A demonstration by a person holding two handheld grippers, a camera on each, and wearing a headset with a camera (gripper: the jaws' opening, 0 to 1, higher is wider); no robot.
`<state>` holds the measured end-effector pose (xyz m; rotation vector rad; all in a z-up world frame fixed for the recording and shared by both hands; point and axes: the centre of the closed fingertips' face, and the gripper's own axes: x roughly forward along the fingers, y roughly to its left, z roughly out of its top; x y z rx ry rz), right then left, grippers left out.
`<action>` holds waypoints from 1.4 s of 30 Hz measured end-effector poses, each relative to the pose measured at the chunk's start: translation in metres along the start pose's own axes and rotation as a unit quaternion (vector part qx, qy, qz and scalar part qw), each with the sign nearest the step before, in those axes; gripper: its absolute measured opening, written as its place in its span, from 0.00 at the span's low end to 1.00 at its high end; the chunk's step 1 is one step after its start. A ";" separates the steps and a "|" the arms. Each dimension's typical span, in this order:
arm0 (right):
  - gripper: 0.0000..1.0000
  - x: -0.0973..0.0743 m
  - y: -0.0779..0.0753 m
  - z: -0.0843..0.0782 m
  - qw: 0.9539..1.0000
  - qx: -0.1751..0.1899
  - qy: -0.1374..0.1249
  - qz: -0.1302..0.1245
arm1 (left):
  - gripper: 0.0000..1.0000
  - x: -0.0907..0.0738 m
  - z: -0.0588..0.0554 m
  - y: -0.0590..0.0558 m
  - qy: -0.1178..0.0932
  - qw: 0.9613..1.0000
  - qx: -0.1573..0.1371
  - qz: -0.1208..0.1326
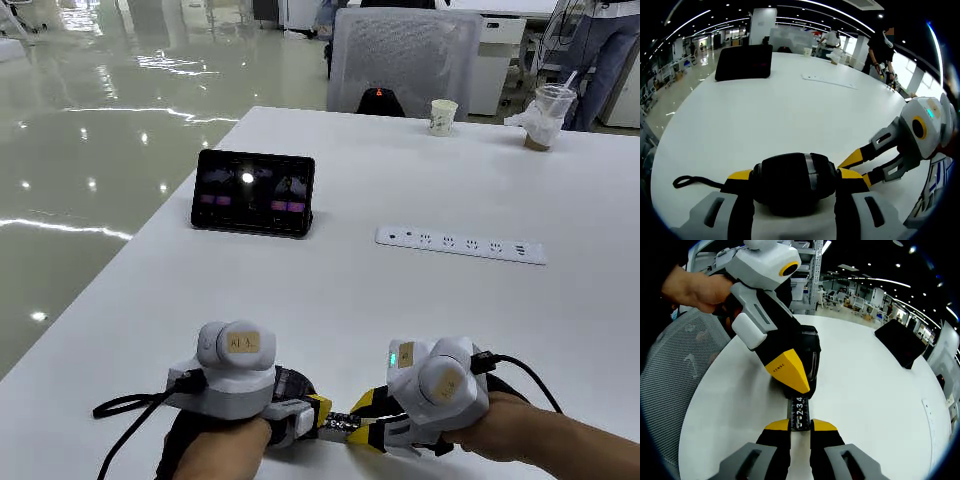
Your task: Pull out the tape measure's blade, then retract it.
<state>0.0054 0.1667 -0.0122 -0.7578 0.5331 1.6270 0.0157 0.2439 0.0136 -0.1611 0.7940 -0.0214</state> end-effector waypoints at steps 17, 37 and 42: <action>0.11 0.015 -0.001 0.016 1.000 -0.012 -0.006 0.005 | 0.60 0.000 0.000 0.001 0.001 1.000 -0.009 -0.001; 0.12 0.021 -0.002 0.021 1.000 -0.027 0.000 -0.001 | 0.61 0.001 0.000 0.001 0.001 1.000 -0.013 -0.001; 0.12 0.021 -0.002 0.022 1.000 -0.026 0.005 -0.004 | 0.62 0.000 0.001 0.001 0.002 1.000 -0.012 -0.001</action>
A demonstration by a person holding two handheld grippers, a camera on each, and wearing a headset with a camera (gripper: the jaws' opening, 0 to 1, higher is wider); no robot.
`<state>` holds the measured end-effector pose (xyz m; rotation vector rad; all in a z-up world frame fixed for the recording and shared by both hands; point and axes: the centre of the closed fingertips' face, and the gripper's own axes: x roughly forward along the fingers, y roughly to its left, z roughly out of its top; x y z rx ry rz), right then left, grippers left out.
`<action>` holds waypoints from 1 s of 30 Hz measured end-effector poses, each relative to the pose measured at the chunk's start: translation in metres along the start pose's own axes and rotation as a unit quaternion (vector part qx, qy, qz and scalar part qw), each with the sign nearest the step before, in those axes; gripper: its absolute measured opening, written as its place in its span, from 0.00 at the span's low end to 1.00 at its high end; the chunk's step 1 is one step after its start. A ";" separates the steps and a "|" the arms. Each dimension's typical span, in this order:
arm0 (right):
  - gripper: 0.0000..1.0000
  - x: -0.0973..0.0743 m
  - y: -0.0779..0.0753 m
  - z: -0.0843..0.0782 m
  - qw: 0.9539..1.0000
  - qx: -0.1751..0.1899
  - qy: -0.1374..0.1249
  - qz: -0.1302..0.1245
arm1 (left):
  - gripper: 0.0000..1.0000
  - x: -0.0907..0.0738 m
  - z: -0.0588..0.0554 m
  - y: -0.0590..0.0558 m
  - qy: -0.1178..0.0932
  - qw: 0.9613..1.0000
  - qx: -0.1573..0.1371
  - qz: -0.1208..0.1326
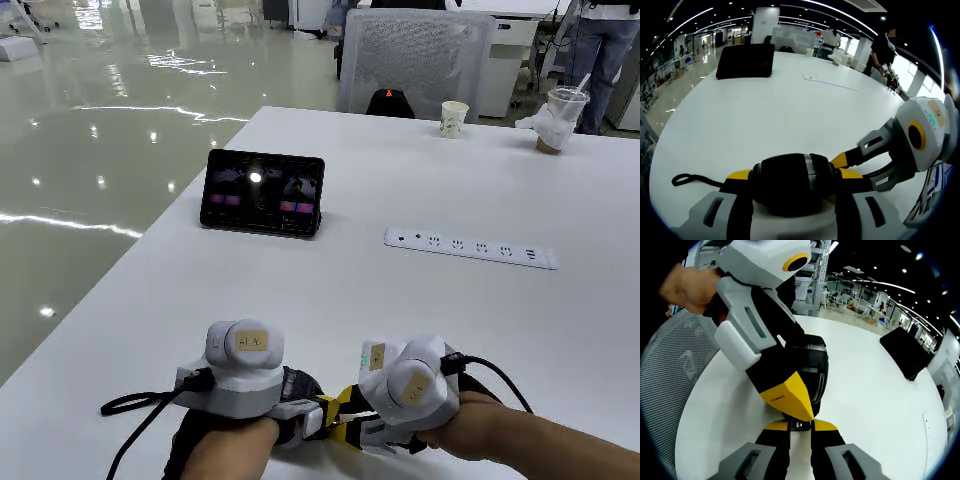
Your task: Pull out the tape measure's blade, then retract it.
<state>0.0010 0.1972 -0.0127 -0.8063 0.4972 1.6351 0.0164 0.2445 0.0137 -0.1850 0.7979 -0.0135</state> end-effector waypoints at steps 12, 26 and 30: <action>0.13 0.000 0.000 -0.001 1.000 0.006 0.012 -0.003 | 0.63 0.000 0.000 0.000 0.005 1.000 -0.005 -0.004; 0.24 -0.019 0.006 -0.011 0.999 0.023 0.020 -0.011 | 0.69 -0.009 0.000 0.007 -0.005 1.000 0.008 -0.006; 0.29 -0.027 0.006 -0.023 0.998 0.037 0.036 -0.023 | 0.70 -0.014 0.000 0.009 -0.008 1.000 0.019 -0.008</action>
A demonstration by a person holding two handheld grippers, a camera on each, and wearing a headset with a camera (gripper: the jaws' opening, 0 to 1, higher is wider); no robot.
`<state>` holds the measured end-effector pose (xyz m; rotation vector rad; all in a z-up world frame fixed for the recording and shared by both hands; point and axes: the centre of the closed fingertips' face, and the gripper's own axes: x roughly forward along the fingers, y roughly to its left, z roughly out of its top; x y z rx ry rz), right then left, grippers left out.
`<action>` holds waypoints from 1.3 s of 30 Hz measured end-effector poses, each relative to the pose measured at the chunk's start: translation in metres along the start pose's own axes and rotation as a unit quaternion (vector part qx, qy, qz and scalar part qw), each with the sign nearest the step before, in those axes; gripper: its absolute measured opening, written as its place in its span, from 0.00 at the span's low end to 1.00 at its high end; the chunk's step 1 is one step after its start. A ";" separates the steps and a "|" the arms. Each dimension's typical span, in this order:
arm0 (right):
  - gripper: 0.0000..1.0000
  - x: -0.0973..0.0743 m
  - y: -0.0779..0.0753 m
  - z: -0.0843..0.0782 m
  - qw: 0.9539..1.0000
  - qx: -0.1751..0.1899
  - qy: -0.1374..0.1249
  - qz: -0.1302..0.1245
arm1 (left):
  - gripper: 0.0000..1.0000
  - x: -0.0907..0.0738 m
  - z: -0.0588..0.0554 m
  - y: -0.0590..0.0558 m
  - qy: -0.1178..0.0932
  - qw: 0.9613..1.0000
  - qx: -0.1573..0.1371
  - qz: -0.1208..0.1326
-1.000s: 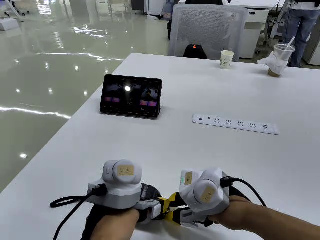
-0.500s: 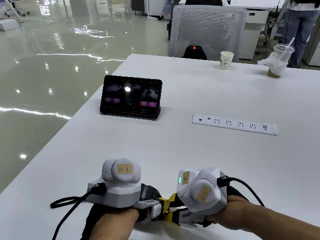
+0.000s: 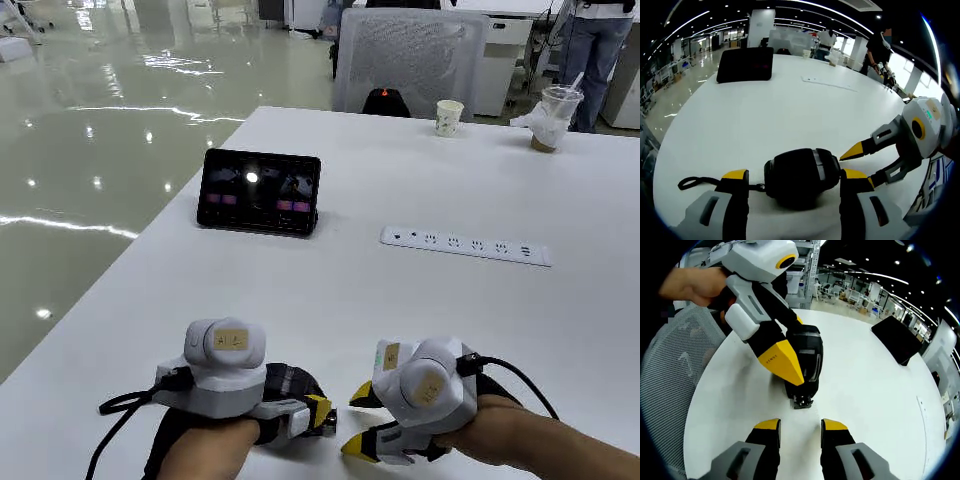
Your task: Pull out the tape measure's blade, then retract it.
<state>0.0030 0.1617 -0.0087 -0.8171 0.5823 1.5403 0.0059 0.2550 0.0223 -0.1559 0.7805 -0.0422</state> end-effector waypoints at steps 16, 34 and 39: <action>0.43 -0.038 -0.003 -0.019 0.998 0.043 -0.010 -0.051 | 0.73 -0.026 -0.011 0.012 -0.010 0.999 0.039 -0.006; 0.54 -0.075 0.001 -0.053 0.985 0.133 -0.031 -0.107 | 0.77 -0.038 -0.023 0.014 -0.018 0.996 0.078 -0.033; 0.56 -0.086 0.004 -0.062 0.980 0.152 -0.040 -0.123 | 0.78 -0.043 -0.026 0.015 -0.022 0.995 0.091 -0.041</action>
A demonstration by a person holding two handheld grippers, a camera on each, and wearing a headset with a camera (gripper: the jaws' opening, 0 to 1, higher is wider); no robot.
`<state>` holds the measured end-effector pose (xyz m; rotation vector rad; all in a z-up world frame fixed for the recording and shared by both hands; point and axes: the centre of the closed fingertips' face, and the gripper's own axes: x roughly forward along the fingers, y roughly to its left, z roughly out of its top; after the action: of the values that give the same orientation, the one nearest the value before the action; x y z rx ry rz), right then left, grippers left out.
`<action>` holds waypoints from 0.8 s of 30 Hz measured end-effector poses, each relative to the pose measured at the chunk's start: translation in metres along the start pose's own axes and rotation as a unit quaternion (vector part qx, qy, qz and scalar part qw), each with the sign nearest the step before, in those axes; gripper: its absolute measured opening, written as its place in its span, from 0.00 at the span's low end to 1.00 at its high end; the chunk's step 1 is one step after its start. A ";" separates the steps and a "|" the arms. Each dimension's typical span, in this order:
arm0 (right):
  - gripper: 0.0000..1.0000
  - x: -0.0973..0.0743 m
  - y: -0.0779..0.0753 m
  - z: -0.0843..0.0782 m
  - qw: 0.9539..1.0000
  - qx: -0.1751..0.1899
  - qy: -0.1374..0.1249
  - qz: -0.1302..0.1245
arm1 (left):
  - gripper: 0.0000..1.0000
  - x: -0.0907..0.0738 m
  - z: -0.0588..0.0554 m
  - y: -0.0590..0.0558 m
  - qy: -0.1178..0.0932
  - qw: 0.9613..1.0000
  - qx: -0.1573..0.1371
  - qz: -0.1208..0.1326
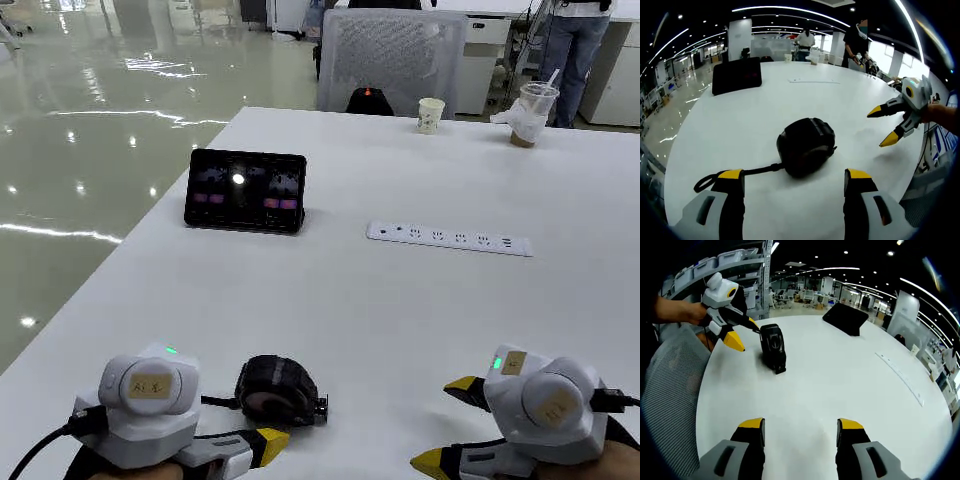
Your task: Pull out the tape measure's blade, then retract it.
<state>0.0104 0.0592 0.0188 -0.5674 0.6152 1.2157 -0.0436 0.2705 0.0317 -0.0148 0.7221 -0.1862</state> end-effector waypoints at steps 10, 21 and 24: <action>0.61 -0.018 0.005 -0.015 0.999 0.030 -0.018 -0.014 | 0.79 -0.005 -0.005 0.000 -0.003 1.000 0.018 -0.015; 0.73 -0.031 0.016 -0.024 0.997 0.055 -0.049 -0.024 | 0.83 -0.013 -0.002 -0.008 -0.033 0.998 0.034 -0.042; 0.75 -0.033 0.017 -0.027 0.997 0.059 -0.052 -0.027 | 0.84 -0.015 -0.004 -0.010 -0.037 0.997 0.040 -0.053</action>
<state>-0.0168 0.0221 0.0215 -0.4172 0.5754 1.1424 -0.0588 0.2630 0.0394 0.0161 0.6404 -0.3148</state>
